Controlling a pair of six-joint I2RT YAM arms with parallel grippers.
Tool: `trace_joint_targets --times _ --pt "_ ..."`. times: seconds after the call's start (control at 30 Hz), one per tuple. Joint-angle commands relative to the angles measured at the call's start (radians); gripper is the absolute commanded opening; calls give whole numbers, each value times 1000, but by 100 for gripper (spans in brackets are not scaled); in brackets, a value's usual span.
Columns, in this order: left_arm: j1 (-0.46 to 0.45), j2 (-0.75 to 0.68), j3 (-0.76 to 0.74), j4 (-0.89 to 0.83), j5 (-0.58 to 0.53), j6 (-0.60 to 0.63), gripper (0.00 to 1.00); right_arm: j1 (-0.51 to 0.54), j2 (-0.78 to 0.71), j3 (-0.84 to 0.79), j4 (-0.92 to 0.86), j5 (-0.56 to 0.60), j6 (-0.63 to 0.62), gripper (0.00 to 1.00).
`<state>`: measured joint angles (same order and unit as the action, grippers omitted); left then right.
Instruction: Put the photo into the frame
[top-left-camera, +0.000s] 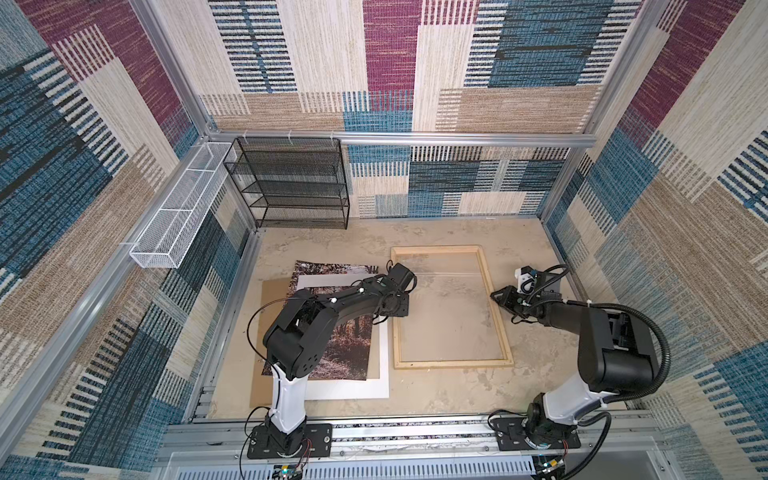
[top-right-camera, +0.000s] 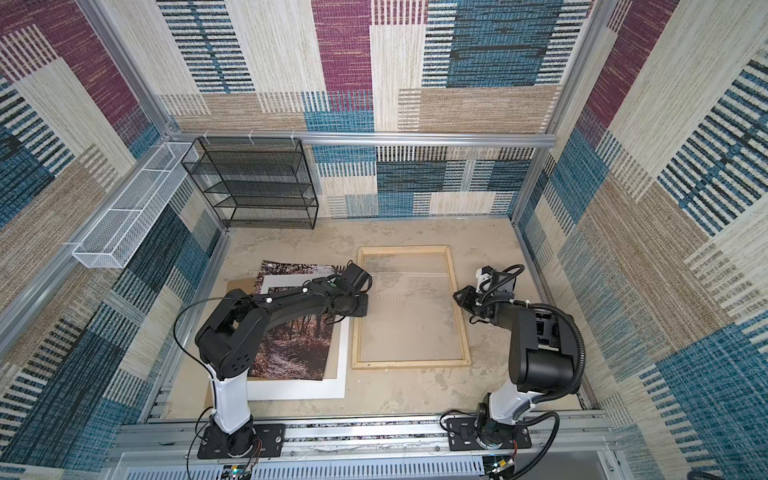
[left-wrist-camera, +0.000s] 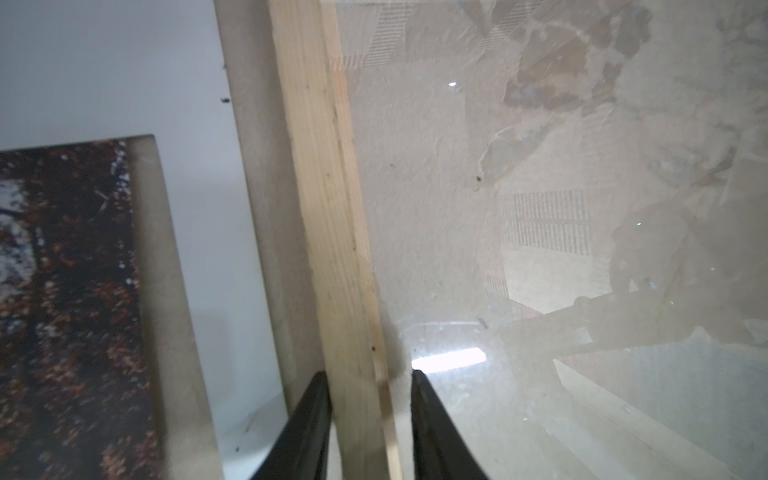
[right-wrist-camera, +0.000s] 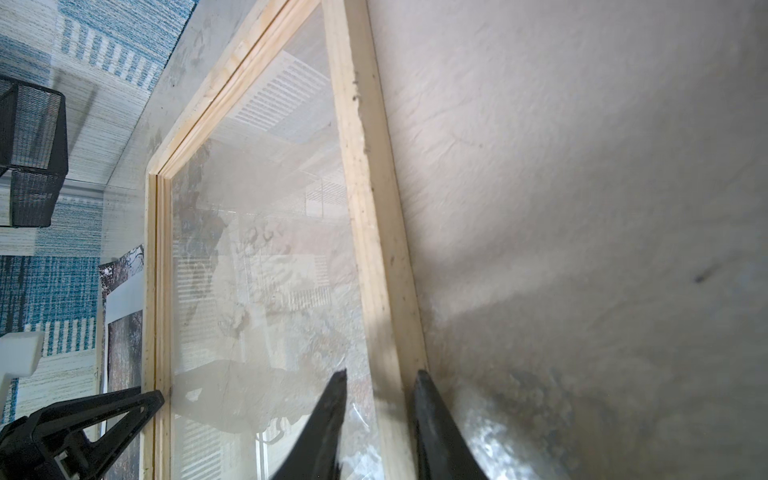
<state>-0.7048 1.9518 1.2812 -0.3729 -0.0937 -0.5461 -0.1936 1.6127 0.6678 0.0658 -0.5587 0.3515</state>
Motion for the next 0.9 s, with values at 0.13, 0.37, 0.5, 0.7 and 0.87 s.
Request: trace_joint_targets --times 0.13,0.37,0.5,0.7,0.87 --pt "-1 -21 21 6 6 51 49 5 -24 22 -19 -2 -3 31" --pt "-1 -81 46 -25 -23 76 53 5 -125 32 -32 6 -27 42" --pt "4 -117 55 -49 -30 105 53 5 -212 35 -26 -66 -38 53" --pt "37 -175 47 -76 -59 126 52 5 -324 41 -9 -116 -39 63" --pt "66 -185 32 -94 -76 123 52 12 -340 60 -14 -143 -41 65"
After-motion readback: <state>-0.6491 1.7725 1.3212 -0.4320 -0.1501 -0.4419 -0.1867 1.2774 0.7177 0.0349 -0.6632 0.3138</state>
